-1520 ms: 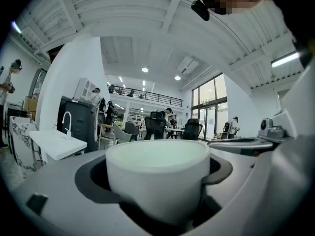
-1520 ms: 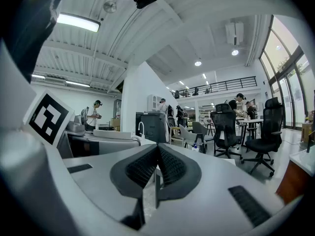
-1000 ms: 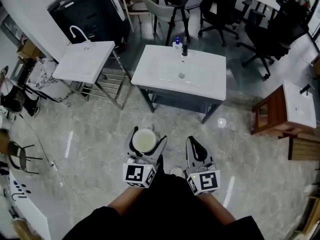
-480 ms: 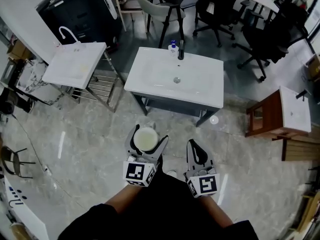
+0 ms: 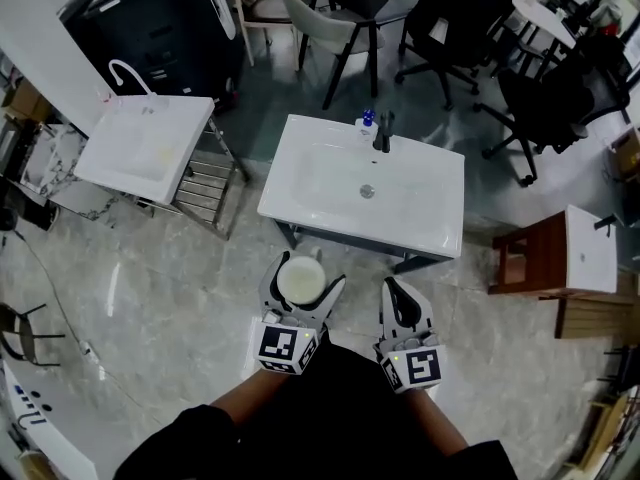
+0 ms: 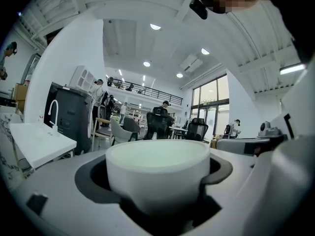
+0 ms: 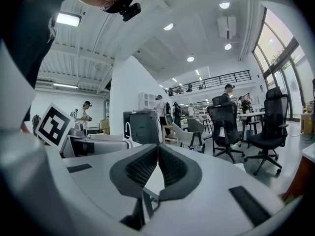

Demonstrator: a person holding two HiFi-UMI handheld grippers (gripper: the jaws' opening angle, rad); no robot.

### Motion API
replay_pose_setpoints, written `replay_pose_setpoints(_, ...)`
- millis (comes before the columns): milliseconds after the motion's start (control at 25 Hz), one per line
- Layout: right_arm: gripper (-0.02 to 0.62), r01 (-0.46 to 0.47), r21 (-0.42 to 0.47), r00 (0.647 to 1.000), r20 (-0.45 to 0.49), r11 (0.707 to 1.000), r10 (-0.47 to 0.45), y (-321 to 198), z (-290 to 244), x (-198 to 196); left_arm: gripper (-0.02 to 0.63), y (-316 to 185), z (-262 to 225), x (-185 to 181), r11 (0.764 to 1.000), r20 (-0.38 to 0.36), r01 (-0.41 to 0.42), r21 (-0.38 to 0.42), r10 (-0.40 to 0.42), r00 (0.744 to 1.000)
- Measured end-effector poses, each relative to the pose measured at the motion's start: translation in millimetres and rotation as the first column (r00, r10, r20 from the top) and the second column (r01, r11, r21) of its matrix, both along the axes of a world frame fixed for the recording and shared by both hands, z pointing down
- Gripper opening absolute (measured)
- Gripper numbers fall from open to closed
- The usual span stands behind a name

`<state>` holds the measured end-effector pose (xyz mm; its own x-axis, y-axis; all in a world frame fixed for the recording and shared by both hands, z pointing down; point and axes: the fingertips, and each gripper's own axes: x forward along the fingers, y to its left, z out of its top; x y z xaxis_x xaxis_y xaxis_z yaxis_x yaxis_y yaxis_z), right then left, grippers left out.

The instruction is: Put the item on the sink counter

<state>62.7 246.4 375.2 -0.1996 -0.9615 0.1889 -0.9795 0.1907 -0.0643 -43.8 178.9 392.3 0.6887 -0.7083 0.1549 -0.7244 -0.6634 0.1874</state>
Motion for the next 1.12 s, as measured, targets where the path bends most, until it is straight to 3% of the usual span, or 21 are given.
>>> replay_pose_setpoints(160, 0.034, 0.001, -0.007, 1.0, -0.023, 1.0, -0.001, -60.1, -7.5, -12.3, 0.454, -48.9, -0.1, -10.0, 0.999, 0.015, -0.047, -0.001, 0.047, 0.999)
replay_pose_setpoints(320, 0.034, -0.019, -0.018, 0.999, -0.043, 1.0, 0.019, -110.8, -5.2, -25.7, 0.454, -95.0, -4.1, -24.6, 0.996, 0.028, -0.062, 0.067, 0.06, 0.998)
replay_pose_setpoints(400, 0.034, -0.027, -0.034, 0.999, -0.042, 0.999, 0.025, -130.2, 1.7, -32.2, 0.454, -117.5, 1.9, -32.5, 0.997, 0.019, -0.058, 0.044, 0.058, 0.998)
replay_pose_setpoints(720, 0.034, 0.005, -0.074, 0.999, -0.045, 0.997, -0.008, -171.4, 16.6, -58.1, 0.454, -175.0, 13.1, -51.9, 0.997, 0.045, -0.056, 0.054, 0.053, 0.998)
replay_pose_setpoints(880, 0.034, 0.007, -0.072, 0.999, -0.044, 0.997, -0.01, -189.8, 20.0, -57.4, 0.454, -192.4, 19.9, -54.8, 0.999, 0.004, -0.016, 0.047, 0.016, 1.0)
replay_pose_setpoints(1120, 0.034, 0.034, -0.057, 0.999, -0.036, 0.998, -0.036, -223.1, 25.7, -48.3, 0.454, -227.0, 39.7, -45.1, 0.998, 0.035, 0.003, 0.061, -0.005, 0.999)
